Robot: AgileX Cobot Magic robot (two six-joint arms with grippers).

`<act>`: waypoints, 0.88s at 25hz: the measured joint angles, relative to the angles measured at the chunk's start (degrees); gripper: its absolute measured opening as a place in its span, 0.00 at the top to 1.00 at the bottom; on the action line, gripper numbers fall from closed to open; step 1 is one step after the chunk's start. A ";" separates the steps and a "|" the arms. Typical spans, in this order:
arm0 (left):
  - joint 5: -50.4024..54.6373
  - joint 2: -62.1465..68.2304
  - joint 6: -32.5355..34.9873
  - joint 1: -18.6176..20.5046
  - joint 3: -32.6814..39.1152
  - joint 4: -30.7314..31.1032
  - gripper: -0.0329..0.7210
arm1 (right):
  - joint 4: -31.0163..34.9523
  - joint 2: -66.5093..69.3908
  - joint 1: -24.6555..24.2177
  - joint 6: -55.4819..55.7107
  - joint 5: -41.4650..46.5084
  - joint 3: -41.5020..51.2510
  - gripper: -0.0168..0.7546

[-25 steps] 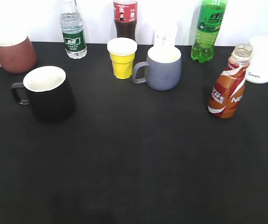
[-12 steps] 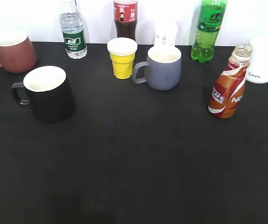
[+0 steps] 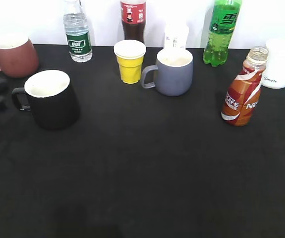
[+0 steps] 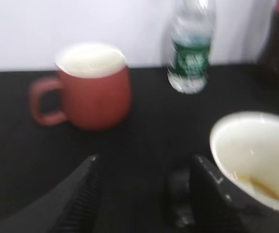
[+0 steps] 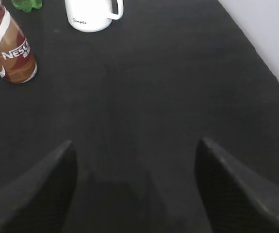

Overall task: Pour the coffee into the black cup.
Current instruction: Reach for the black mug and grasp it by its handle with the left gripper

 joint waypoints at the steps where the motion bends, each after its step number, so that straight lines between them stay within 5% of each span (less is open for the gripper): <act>1: -0.26 1.62 0.00 -0.45 0.00 -0.02 0.38 | 0.00 0.00 0.00 0.00 0.00 0.00 0.21; 6: -0.67 9.46 -0.29 -3.74 0.04 -0.14 0.40 | 0.00 0.00 0.00 0.00 -0.05 0.00 0.21; 22: -18.45 19.86 -0.35 -3.17 -2.34 -2.75 0.44 | 0.00 0.00 0.00 0.00 0.00 0.00 0.21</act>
